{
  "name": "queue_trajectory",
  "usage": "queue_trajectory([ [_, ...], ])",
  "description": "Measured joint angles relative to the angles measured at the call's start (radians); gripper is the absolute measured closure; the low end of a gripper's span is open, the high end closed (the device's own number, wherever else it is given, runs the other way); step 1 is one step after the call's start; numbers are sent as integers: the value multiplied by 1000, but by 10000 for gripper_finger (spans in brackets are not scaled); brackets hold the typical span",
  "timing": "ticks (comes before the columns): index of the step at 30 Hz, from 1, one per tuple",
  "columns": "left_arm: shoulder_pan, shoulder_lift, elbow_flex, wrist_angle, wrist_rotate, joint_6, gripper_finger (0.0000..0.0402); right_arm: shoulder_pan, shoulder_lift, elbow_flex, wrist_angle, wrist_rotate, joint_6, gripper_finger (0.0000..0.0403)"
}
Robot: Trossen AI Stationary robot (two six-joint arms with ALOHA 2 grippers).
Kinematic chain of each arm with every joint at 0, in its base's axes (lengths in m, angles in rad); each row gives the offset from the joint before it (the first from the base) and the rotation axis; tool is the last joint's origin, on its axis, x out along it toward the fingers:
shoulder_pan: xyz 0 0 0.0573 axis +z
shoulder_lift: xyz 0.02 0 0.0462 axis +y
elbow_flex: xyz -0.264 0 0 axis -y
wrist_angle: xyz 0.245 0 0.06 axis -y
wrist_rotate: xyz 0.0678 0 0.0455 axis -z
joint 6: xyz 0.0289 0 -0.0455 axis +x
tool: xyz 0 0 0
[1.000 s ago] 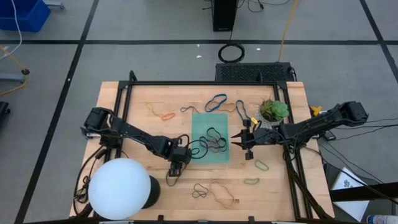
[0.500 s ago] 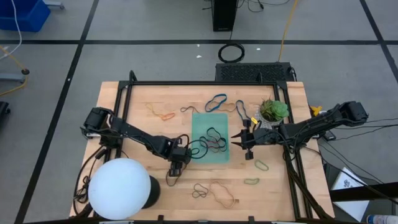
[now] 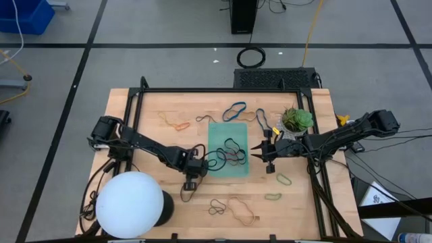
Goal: Pick and place rubber bands into bin
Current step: Put the black rubber band into the green bin
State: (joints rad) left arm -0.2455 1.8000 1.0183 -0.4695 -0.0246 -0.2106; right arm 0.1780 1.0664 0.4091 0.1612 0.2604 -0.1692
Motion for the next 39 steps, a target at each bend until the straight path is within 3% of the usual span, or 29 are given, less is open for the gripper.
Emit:
queue_trajectory([
  [9,11,-55,-1,-59,0,3,396,0,0,0,0,0,7,303],
  [16,23,-195,0,-47,-6,-24,397,0,0,0,4,0,7,303],
  [22,35,-334,0,-25,-71,-54,391,0,0,0,7,0,7,303],
  [28,74,-430,1,185,-85,-81,390,-1,0,0,14,0,7,303],
  [32,97,-447,1,336,-26,-43,392,-1,0,0,16,0,7,303],
  [39,129,-423,1,419,-33,7,386,0,0,0,15,0,3,303],
])
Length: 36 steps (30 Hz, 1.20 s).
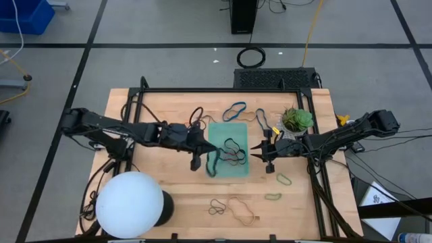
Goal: Pick and place rubber bands into bin
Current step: Put the black rubber band into the green bin
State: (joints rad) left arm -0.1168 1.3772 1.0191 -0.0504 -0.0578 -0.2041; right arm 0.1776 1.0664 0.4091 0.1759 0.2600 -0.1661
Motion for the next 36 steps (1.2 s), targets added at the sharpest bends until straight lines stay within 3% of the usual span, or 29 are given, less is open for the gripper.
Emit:
queue_trajectory([
  [14,58,235,0,144,6,72,396,0,0,0,0,0,-3,303],
  [20,85,337,0,212,7,73,378,0,0,0,-1,0,-3,303],
  [26,103,416,0,225,8,70,395,0,0,0,0,0,-3,303],
  [36,117,524,0,261,5,38,362,0,0,0,-1,0,-3,303],
])
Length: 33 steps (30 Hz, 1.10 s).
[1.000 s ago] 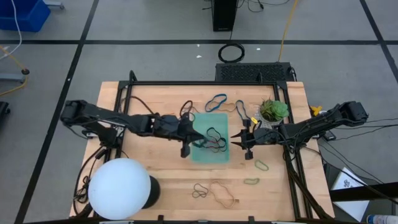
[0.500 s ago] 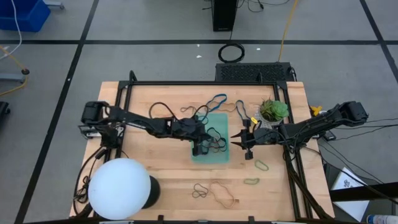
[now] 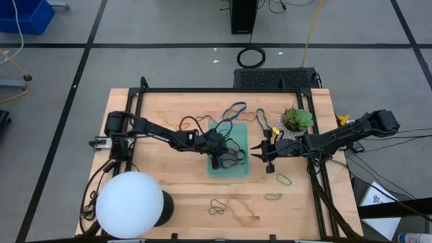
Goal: Pick and place rubber bands into bin
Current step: Put the black rubber band into the green bin, then put the green rubber band into the green bin
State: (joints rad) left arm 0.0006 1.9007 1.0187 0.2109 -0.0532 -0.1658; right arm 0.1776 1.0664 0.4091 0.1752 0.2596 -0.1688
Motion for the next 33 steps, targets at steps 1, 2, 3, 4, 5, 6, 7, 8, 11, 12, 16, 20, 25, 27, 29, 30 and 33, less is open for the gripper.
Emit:
queue_trajectory([
  [1,0,6,0,10,0,0,361,0,0,0,0,0,0,303],
  [2,0,10,0,11,0,0,361,0,0,0,0,0,0,303],
  [3,0,12,0,11,0,0,361,0,0,0,1,0,0,303],
  [4,0,12,0,9,0,0,360,0,0,0,1,0,0,303],
  [5,0,12,0,9,0,0,360,0,0,0,0,1,0,303],
  [6,0,11,0,11,0,0,360,0,0,0,1,1,0,303],
  [7,0,11,0,15,0,0,360,0,0,0,1,2,0,303],
  [8,0,11,0,20,0,0,360,0,0,0,1,2,0,303],
  [11,0,11,0,56,0,2,360,0,0,0,1,1,-1,303],
  [12,0,11,0,60,0,6,360,0,0,0,1,1,-2,303],
  [16,1,11,0,56,-1,10,360,2,0,0,0,1,11,303],
  [20,1,11,0,55,-1,10,360,31,-6,0,-54,-2,15,303],
  [25,1,11,0,56,-1,10,360,79,-25,0,-147,-7,107,303],
  [27,1,11,0,56,-1,20,360,95,-32,13,-208,-51,168,303],
  [29,1,11,0,56,-2,36,360,110,-36,40,-293,-108,223,303],
  [30,1,11,0,55,-2,38,360,117,-36,56,-345,-127,251,303],
  [33,1,11,0,56,-2,40,360,144,-36,97,-506,-133,337,303],
])
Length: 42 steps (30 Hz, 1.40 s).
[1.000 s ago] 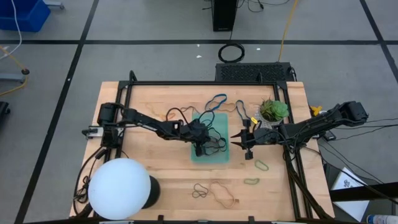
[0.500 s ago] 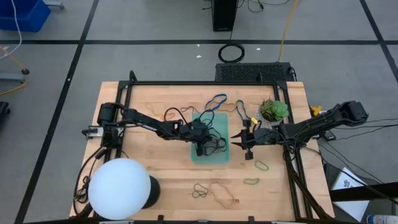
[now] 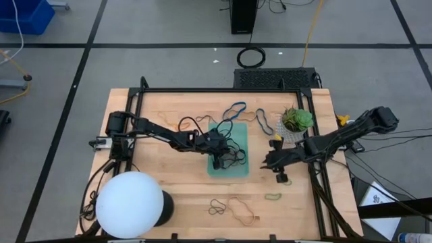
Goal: Pick and place rubber bands into bin
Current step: Put the green rubber band into the green bin
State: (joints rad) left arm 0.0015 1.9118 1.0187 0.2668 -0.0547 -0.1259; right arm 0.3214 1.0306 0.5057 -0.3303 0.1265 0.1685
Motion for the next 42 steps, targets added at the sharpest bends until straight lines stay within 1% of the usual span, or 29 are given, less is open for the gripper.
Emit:
queue_trajectory([
  [3,0,0,0,-1,0,0,360,29,0,14,-103,-4,71,303],
  [5,0,0,0,-1,0,0,360,49,0,15,-151,-48,114,303],
  [8,0,0,0,-1,0,0,360,81,0,15,-171,-106,178,303],
  [16,0,0,0,-1,0,0,360,165,1,15,-233,-117,312,303],
  [19,0,0,0,0,0,0,360,179,9,15,-246,-101,352,303],
  [22,0,0,0,0,0,-1,360,179,23,15,-246,-101,370,303],
  [28,0,0,0,0,0,-2,360,178,71,-4,-243,-100,347,303],
  [33,0,0,0,-1,0,-2,360,178,106,-22,-240,-101,374,303],
  [38,0,0,0,0,0,-2,360,178,109,-30,-236,-100,418,303],
  [42,0,-1,0,-1,0,-2,360,178,109,-31,-235,-100,422,303],
])
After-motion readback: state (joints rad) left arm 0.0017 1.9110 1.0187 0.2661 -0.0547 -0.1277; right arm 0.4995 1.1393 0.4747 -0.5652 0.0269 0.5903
